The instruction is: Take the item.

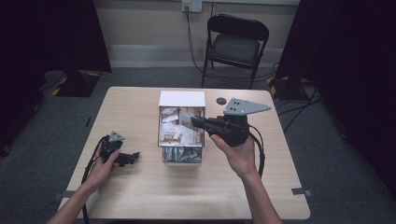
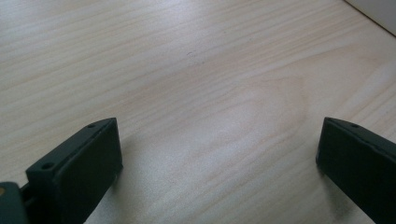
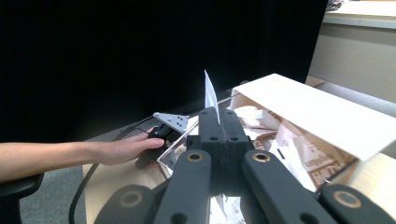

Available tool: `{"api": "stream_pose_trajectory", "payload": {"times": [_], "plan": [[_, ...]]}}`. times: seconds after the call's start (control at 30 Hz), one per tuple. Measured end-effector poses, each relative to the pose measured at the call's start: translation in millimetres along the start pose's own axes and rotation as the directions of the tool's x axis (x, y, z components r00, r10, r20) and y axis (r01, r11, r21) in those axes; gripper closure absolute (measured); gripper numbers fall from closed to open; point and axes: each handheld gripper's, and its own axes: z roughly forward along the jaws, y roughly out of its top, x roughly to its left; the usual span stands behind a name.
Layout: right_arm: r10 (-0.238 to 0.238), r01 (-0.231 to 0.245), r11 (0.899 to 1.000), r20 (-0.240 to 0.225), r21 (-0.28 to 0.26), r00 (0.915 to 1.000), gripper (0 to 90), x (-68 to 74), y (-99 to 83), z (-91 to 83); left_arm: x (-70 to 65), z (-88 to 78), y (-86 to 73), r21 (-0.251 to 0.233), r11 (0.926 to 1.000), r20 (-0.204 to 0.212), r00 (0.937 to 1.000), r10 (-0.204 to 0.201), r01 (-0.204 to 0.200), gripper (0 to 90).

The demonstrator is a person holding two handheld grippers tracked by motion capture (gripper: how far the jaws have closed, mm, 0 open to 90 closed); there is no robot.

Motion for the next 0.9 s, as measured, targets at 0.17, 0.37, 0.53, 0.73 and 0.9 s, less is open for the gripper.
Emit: {"api": "stream_pose_trajectory", "payload": {"times": [0.17,0.37,0.53,0.73,0.9], "plan": [[0.004,-0.003,1.000,0.014,-0.009,0.9999,90.0,-2.8,0.6,-5.9,0.3,-0.2,0.1,0.004,1.0000,0.000,1.0000,0.005,-0.005,0.0],[0.003,-0.003,1.000,0.027,-0.010,0.9996,90.0,-4.0,0.8,-9.6,0.3,-0.2,0.1,0.004,1.0000,0.000,1.0000,0.005,-0.005,0.0],[0.001,0.000,1.000,0.041,-0.014,0.9992,90.0,-5.2,1.7,-14.4,-0.2,0.2,0.0,-0.004,1.0000,-0.002,1.0000,-0.003,0.003,0.0],[-0.006,0.007,1.000,0.068,-0.010,0.9977,90.0,-6.9,1.2,-18.6,0.1,-0.1,0.0,0.000,1.0000,-0.001,1.0000,0.002,-0.002,0.0],[-0.007,0.008,1.000,0.095,-0.008,0.9954,90.0,-10.4,0.8,-24.1,0.2,-0.1,0.0,0.001,1.0000,-0.001,1.0000,0.003,-0.003,0.0]]}}
